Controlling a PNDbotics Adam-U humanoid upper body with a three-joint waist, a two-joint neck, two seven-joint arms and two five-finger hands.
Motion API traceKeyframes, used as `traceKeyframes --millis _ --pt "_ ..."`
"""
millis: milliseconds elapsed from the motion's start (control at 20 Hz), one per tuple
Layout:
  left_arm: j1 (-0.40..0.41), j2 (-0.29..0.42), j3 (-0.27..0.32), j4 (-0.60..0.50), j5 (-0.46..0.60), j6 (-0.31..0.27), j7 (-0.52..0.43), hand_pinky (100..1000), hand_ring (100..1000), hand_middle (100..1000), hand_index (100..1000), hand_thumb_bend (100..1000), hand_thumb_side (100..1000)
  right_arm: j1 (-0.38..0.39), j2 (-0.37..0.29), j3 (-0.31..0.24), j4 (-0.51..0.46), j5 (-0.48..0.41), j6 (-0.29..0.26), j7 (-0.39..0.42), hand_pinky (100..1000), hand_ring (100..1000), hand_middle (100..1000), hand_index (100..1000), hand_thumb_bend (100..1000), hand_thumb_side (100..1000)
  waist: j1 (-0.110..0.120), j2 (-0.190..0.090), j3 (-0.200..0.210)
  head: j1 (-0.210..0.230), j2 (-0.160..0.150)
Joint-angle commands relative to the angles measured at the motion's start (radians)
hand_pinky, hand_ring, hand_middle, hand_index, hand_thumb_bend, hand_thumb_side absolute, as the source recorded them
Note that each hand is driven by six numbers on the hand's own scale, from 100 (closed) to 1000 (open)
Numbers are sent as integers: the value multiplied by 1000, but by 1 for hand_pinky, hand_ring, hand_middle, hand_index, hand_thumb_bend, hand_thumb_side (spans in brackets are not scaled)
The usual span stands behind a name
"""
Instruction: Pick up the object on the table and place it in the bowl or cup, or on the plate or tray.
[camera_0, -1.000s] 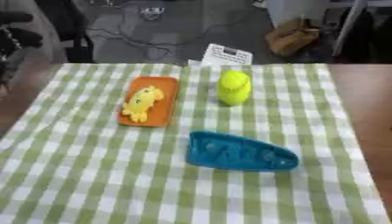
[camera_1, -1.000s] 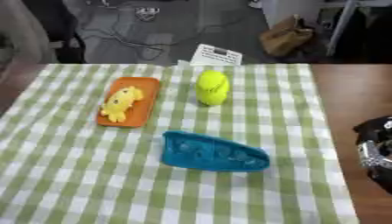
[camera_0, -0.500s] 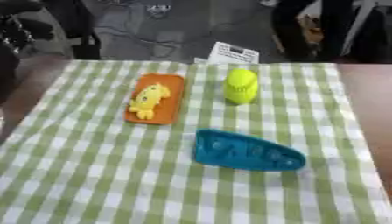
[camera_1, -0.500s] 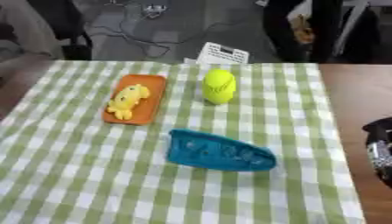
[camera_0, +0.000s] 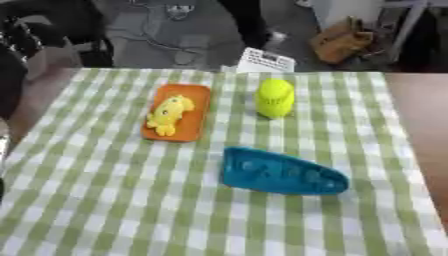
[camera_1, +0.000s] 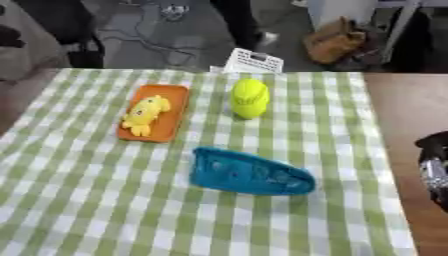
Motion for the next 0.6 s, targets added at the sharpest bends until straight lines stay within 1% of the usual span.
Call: traceKeyframes --millis 50,150,200,250,300,450,500,600 --pt "-10 20 3 -23 5 -2 -8 686 657 738 798 142 904 -4 -15 -12 -24 8 -4 -4 374 544 638 615 100 598 -16 4 6 -9 14" --pt "-9 21 3 -22 7 -2 -9 685 653 726 788 142 903 -2 -16 -11 -24 8 -6 -4 374 544 638 611 100 598 -16 3 8 -12 18" --pt "-10 21 3 -23 7 -2 -9 683 646 702 770 141 899 -2 -16 -11 -24 8 -6 -3 375 544 638 607 100 598 -15 3 9 -13 19" --pt "-11 21 3 -24 8 -2 -9 683 646 702 770 141 899 -3 -16 -11 -24 8 -7 -3 375 544 638 607 100 598 -15 3 8 -15 20" --pt "-12 20 3 -25 8 -2 -9 682 643 694 750 139 897 -3 -16 -11 -24 8 -7 -3 375 544 638 604 100 598 -14 3 8 -16 21" --pt "-14 20 1 -29 6 -2 -12 682 642 693 746 136 895 -2 -18 -10 -24 8 -8 -2 375 544 639 616 100 599 -14 3 8 -20 24" --pt "-14 20 0 -29 6 -2 -13 682 638 684 745 135 895 -2 -19 -10 -24 8 -8 -1 376 544 639 632 100 600 -14 2 8 -20 26" --pt "-13 20 -2 -28 5 -2 -17 682 638 684 745 135 895 -1 -19 -10 -24 8 -8 -1 376 544 639 632 100 600 -14 1 8 -20 29"
